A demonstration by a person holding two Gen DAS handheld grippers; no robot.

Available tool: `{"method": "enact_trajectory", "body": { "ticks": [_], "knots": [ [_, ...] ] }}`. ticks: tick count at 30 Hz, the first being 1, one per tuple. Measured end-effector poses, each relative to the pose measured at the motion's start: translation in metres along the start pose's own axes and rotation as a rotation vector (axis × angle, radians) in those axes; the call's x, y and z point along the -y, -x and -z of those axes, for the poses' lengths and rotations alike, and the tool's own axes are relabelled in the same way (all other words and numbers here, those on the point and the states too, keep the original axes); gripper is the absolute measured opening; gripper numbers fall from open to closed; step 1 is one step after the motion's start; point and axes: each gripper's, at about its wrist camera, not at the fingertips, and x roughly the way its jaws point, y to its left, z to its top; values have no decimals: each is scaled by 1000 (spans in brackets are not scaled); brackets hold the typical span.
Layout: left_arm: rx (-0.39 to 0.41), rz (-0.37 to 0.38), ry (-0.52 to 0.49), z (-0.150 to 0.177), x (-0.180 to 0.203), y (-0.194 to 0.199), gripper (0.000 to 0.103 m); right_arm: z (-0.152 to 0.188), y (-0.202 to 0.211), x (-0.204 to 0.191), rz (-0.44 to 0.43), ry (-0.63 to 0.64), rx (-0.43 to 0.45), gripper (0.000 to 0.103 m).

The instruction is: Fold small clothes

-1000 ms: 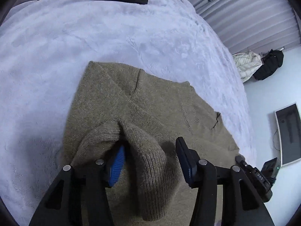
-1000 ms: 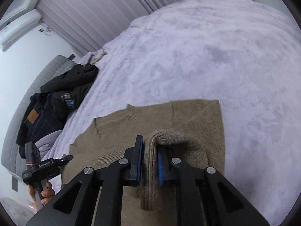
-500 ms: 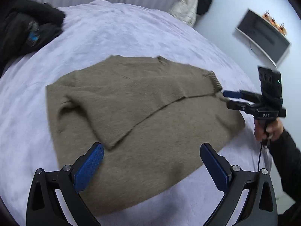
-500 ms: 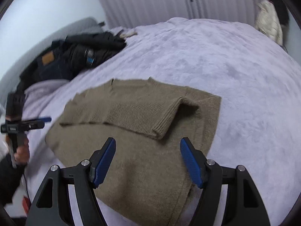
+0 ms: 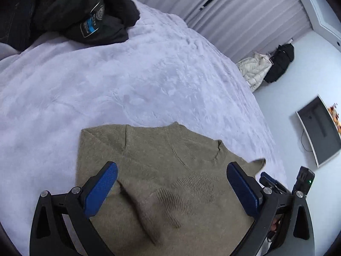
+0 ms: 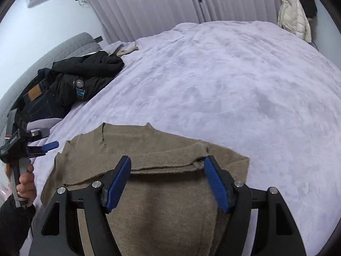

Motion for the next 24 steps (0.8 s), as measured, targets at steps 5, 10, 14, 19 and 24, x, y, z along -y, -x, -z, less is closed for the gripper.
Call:
{"method": "enact_trajectory", "body": {
  "ticks": [5, 10, 14, 19, 24],
  "knots": [
    [-239, -23, -463, 72, 58, -13, 102, 27, 14, -38, -48, 257, -56, 78],
    [-367, -112, -493, 72, 65, -75, 102, 25, -38, -69, 2, 433, -190, 80],
    [-230, -84, -335, 15, 55, -83, 102, 11, -64, -68, 36, 428, -216, 80],
    [11, -55, 17, -35, 2, -37, 102, 0, -60, -48, 76, 306, -168, 80],
    [-157, -24, -193, 12, 16, -22, 102, 5, -52, -39, 60, 283, -170, 80]
  ]
}}
